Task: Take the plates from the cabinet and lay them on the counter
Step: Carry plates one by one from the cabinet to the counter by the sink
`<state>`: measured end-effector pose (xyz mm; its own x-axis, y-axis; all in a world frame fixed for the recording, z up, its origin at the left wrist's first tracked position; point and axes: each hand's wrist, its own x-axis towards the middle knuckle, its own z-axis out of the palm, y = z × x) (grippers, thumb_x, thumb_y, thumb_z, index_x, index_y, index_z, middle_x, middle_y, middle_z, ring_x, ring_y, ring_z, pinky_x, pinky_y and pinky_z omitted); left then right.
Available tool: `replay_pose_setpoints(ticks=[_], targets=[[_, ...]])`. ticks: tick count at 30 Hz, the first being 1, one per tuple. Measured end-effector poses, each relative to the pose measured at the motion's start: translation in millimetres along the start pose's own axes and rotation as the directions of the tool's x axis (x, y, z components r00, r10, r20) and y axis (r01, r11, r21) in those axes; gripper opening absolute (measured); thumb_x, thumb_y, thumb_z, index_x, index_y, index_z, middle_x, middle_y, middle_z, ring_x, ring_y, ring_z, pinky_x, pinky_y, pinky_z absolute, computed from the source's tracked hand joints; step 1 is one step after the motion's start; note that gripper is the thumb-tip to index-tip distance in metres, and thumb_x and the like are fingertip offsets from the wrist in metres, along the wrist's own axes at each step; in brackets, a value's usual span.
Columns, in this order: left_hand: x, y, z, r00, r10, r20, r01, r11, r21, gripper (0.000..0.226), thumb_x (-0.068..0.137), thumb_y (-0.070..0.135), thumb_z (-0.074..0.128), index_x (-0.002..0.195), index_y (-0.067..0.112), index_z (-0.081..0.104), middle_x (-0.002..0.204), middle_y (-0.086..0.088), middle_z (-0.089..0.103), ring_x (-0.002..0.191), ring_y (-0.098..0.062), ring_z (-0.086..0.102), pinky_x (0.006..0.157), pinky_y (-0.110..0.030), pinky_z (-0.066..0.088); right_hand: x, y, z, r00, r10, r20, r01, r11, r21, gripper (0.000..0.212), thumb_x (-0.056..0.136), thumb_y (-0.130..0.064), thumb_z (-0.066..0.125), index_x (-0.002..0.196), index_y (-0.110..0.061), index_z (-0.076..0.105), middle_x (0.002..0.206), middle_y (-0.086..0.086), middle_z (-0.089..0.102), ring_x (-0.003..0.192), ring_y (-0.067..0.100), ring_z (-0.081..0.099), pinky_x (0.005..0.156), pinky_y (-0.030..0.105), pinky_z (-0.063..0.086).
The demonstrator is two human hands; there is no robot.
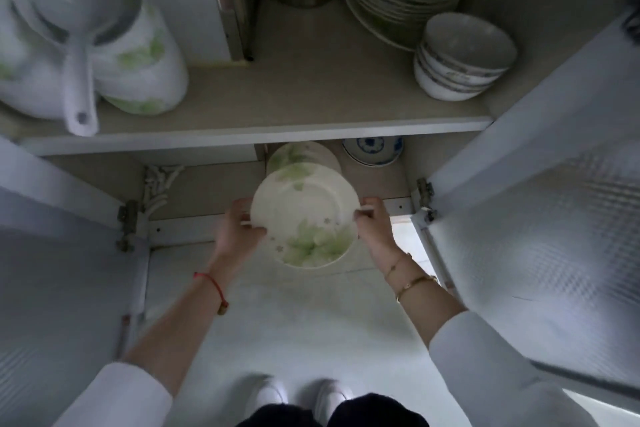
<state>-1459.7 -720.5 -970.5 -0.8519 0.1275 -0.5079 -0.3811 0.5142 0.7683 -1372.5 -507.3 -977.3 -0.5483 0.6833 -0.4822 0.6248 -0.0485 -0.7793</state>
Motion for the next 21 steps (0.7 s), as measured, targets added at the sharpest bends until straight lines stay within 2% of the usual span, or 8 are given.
replay_pose_setpoints(ticks=[2,5,8,12,15,17,19,21], targets=[[-44.3,14.4,-18.5,0.998,-0.054,0.01,0.055,0.998,-0.008,0.061,0.078,-0.011,0.066,0.131,0.015,0.051,0.108,-0.01,0.064,0.092,-0.025,0.063,0.075,-0.037,0.058,-40.9,-17.0,-20.3,0.999,0.05,0.018,-0.05,0.998,-0.044,0.027,0.087,-0.003,0.052,0.112,-0.012,0.056,0.097,0.004,0.061,0.093,0.026,0.059,0.083,0.041,0.053],[-108.5,39.1,-43.5,0.997,-0.078,0.011,0.078,0.997,0.0,0.058,0.078,-0.012,0.064,0.128,0.015,0.053,0.098,-0.007,0.062,0.089,-0.026,0.063,0.075,-0.039,0.056,-97.7,-44.2,-48.4,0.996,0.087,0.029,-0.084,0.993,-0.08,0.028,0.088,-0.002,0.051,0.115,-0.009,0.056,0.101,0.005,0.059,0.097,0.028,0.059,0.087,0.042,0.051],[-176.4,72.6,-73.1,0.997,-0.081,0.02,0.081,0.996,-0.025,0.056,0.076,-0.011,0.063,0.123,0.019,0.055,0.095,-0.004,0.063,0.082,-0.021,0.063,0.067,-0.032,0.052,-160.8,-78.0,-79.0,0.994,0.107,0.021,-0.107,0.994,-0.036,0.029,0.087,0.001,0.05,0.114,-0.005,0.056,0.101,0.007,0.058,0.097,0.027,0.057,0.081,0.036,0.047],[-252.4,128.8,-111.9,0.996,-0.086,0.04,0.088,0.994,-0.071,0.061,0.079,-0.009,0.066,0.122,0.031,0.049,0.101,0.016,0.056,0.086,0.002,0.055,0.06,-0.016,0.045,-238.8,-130.4,-124.3,0.993,0.122,0.004,-0.122,0.992,0.026,0.023,0.088,-0.003,0.048,0.107,-0.013,0.056,0.092,0.005,0.06,0.084,0.023,0.056,0.074,0.035,0.049],[-306.7,176.8,-140.6,0.994,-0.087,0.061,0.093,0.989,-0.11,0.063,0.08,-0.011,0.064,0.126,0.03,0.051,0.101,0.017,0.057,0.086,0.001,0.056,0.059,-0.015,0.045,-293.2,-176.4,-164.8,0.994,0.107,0.017,-0.108,0.99,0.087,0.02,0.089,-0.003,0.048,0.095,-0.022,0.053,0.08,0.0,0.057,0.071,0.018,0.051,0.06,0.028,0.042],[-338.1,211.8,-160.1,0.995,-0.07,0.071,0.079,0.988,-0.132,0.066,0.079,-0.011,0.063,0.128,0.031,0.053,0.106,0.012,0.063,0.088,0.0,0.06,0.059,-0.012,0.048,-328.1,-209.6,-191.7,0.997,0.078,0.013,-0.079,0.988,0.134,0.025,0.089,0.0,0.049,0.089,-0.024,0.052,0.076,-0.002,0.055,0.07,0.018,0.051,0.06,0.028,0.041],[-365.6,248.5,-178.0,0.996,-0.025,0.084,0.037,0.989,-0.143,0.066,0.076,-0.006,0.066,0.128,0.033,0.054,0.113,0.005,0.065,0.094,-0.004,0.063,0.067,-0.017,0.051,-360.5,-242.9,-218.1,0.999,0.051,-0.001,-0.05,0.983,0.178,0.028,0.09,0.003,0.048,0.087,-0.025,0.053,0.074,-0.004,0.053,0.067,0.015,0.049,0.059,0.027,0.04],[-390.1,285.8,-194.3,0.994,0.044,0.098,-0.03,0.989,-0.143,0.065,0.07,0.002,0.069,0.125,0.034,0.056,0.116,0.002,0.067,0.102,-0.013,0.065,0.082,-0.031,0.054,-388.3,-274.6,-243.6,0.999,0.038,-0.024,-0.032,0.975,0.218,0.026,0.09,0.003,0.047,0.09,-0.022,0.055,0.077,-0.004,0.052,0.068,0.016,0.048,0.062,0.029,0.04]])
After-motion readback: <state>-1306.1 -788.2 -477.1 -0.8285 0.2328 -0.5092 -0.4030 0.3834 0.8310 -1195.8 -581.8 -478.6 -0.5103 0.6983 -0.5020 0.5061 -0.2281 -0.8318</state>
